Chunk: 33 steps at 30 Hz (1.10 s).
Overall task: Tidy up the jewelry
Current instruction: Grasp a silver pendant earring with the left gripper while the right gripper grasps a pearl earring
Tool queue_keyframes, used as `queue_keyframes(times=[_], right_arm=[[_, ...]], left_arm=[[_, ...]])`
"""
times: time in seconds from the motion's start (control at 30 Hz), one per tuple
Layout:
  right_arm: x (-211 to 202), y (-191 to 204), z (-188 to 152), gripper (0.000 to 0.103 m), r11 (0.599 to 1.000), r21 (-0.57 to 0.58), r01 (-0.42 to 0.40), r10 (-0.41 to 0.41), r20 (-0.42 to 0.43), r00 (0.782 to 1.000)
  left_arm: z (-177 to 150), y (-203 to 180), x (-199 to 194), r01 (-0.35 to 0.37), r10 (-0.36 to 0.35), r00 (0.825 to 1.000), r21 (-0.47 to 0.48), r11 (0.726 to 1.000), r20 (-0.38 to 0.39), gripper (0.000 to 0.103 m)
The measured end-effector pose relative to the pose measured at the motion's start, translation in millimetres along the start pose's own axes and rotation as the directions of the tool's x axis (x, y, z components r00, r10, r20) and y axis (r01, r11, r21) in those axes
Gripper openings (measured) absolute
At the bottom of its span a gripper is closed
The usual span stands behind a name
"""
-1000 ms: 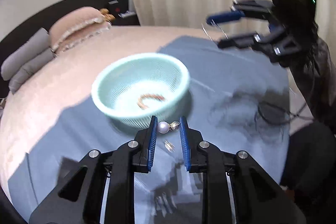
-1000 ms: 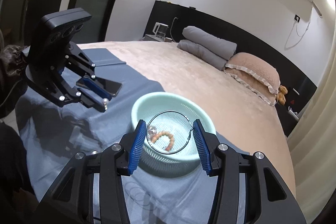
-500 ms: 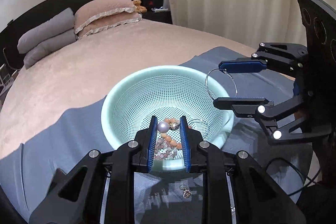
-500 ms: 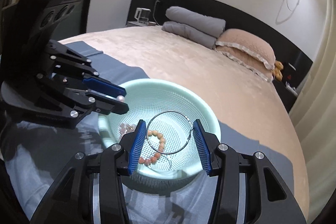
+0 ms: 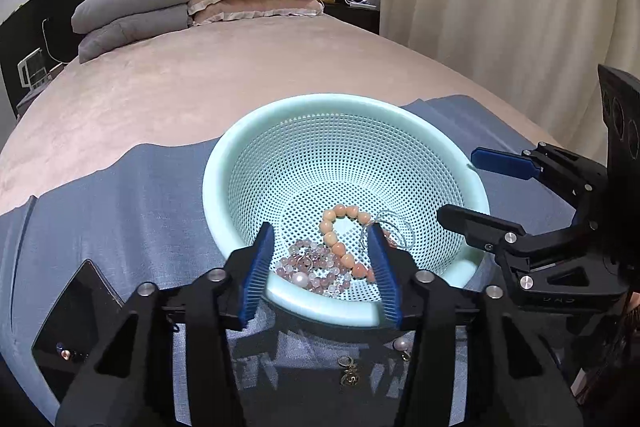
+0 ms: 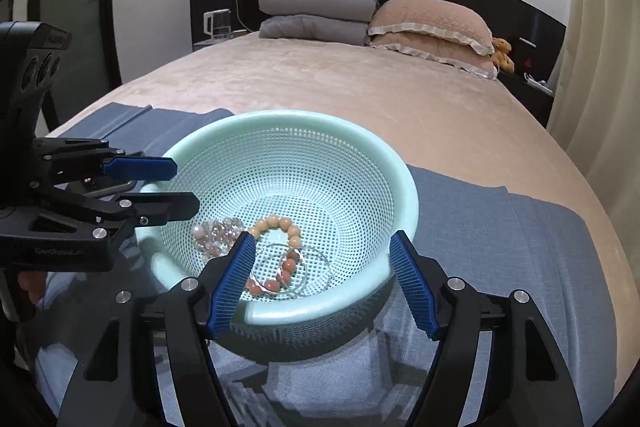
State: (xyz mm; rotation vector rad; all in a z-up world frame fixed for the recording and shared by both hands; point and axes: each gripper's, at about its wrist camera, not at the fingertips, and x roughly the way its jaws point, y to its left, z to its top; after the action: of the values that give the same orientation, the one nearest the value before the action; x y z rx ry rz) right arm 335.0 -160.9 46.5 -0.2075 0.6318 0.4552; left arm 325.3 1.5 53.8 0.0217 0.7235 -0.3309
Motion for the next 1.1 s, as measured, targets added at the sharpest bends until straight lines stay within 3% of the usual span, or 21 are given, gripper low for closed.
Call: queue_keyframes(times=[0.1, 0.2, 0.27, 0.37, 0.53, 0.63, 0.73, 0.87, 0.97, 1.03, 1.1], right_arm=[[-19.2, 1.9, -5.7, 0.068, 0.999, -0.018, -0.034, 0.035, 0.057, 0.998], [-38.3, 11.0, -14.0, 0.071, 0.994, -0.079, -0.075, 0.083, 0.111, 0.990], [-49.0, 21.1, -23.8, 0.071, 0.983, -0.138, -0.120, 0.137, 0.118, 0.983], [-55.7, 39.1, -37.8, 0.071, 0.961, -0.202, -0.189, 0.208, 0.079, 0.975], [-43.6, 61.2, -57.7, 0.069, 0.935, -0.250, -0.252, 0.254, -0.027, 0.967], [-27.6, 64.1, -62.4, 0.066, 0.937, -0.235, -0.260, 0.247, -0.084, 0.965], [-7.2, 60.5, -61.9, 0.061, 0.958, -0.191, -0.215, 0.189, -0.146, 0.971], [7.5, 55.2, -60.2, 0.057, 0.966, -0.142, -0.215, 0.188, -0.185, 0.965], [15.1, 54.4, -58.4, 0.048, 0.971, -0.113, -0.209, 0.184, -0.197, 0.963], [21.2, 55.6, -57.9, 0.040, 0.976, -0.091, -0.196, 0.173, -0.211, 0.962], [29.6, 58.4, -56.5, 0.038, 0.977, -0.067, -0.204, 0.183, -0.233, 0.955]], left_arm=[[-3.2, 2.2, -6.3, 0.027, -0.027, 1.000, -0.009, 1.000, 0.015, 0.058], [-12.4, 3.4, -19.0, 0.021, -0.022, 0.999, 0.035, 0.999, 0.042, 0.073], [-20.5, 5.0, -26.5, 0.016, -0.020, 0.998, 0.070, 0.997, 0.051, 0.075], [-33.9, 8.2, -31.4, 0.037, -0.041, 0.999, 0.093, 0.995, 0.034, 0.082], [-55.3, 13.1, -28.2, 0.040, -0.041, 0.999, 0.095, 0.995, 0.002, 0.094], [-67.6, 10.9, -20.3, 0.025, -0.023, 0.999, 0.110, 0.994, -0.022, 0.094], [-74.0, 2.3, -11.3, -0.017, 0.024, 0.999, 0.158, 0.987, -0.043, 0.094], [-79.0, -9.9, 0.0, -0.021, 0.036, 0.997, 0.207, 0.978, -0.071, 0.092], [-84.2, -14.2, 7.9, -0.022, 0.045, 0.994, 0.230, 0.973, -0.095, 0.082], [-86.9, -13.6, 15.0, -0.009, 0.040, 0.991, 0.228, 0.974, -0.131, 0.068], [-90.2, -14.3, 17.7, -0.019, 0.053, 0.989, 0.238, 0.971, -0.139, 0.067]])
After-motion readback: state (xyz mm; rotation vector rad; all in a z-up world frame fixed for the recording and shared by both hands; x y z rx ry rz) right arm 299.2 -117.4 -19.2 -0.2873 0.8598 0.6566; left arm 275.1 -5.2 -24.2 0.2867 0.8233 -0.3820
